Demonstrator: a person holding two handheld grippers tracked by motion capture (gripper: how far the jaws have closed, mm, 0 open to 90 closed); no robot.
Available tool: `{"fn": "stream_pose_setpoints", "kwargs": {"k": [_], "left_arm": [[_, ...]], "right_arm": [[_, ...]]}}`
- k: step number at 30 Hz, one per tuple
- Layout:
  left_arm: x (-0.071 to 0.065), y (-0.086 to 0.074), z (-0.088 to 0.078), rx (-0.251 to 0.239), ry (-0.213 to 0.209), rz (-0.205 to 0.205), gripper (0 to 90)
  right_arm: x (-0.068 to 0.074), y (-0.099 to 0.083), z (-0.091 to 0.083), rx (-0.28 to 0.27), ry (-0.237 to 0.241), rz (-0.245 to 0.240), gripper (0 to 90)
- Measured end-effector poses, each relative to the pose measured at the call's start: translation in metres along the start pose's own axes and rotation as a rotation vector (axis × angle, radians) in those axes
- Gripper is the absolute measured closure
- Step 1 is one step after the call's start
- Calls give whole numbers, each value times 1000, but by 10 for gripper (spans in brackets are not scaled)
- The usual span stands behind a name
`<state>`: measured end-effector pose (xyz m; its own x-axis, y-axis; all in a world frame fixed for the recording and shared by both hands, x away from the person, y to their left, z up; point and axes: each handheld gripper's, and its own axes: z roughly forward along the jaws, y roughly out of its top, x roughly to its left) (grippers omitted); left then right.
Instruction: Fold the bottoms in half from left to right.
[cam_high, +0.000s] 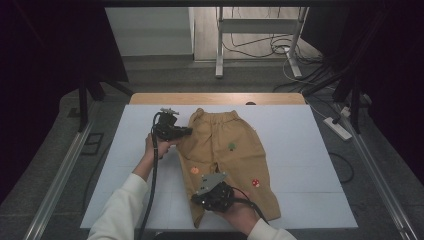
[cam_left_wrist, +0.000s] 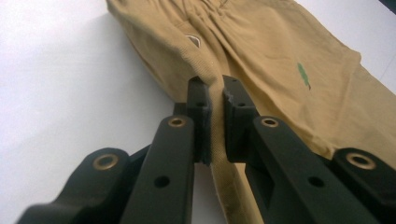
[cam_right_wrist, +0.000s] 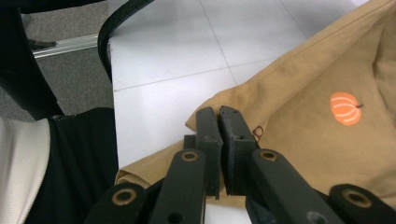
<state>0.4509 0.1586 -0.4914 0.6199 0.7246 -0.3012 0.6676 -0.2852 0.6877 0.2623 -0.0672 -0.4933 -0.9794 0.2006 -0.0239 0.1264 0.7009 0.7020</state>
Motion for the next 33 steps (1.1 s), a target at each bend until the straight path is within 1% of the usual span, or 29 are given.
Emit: {"fn": "stream_pose_setpoints", "kwargs": {"k": [3,6,11,15,17,21,25,30,33], "left_arm": [[-3,3,1,10,10,11,828],[-5,4,2,13,8,15,828],[-6,6,0,0,3,9,828],[-9,9,0,-8,1,13,828],[-12,11,0,-10,0,23,828],[-16,15,2,-12,-3,29,828],[-22,19,3,-17,-8,37,828],[-29,24,5,-27,-15,56,826],[-32,26,5,-29,-15,61,826]], "right_arm": [[-2,-2,-3,-3,-6,5,866],[-3,-5,-7,-5,-10,14,866],[-5,-8,-14,-16,-16,24,866],[-6,-9,-21,-23,-26,27,866],[-6,-11,-25,-27,-29,32,866],[-7,-14,-30,-32,-40,33,866],[-9,-19,-34,-27,-48,45,866],[-11,-25,-36,-17,-49,48,866],[-13,-27,-39,-19,-53,57,866]]}}
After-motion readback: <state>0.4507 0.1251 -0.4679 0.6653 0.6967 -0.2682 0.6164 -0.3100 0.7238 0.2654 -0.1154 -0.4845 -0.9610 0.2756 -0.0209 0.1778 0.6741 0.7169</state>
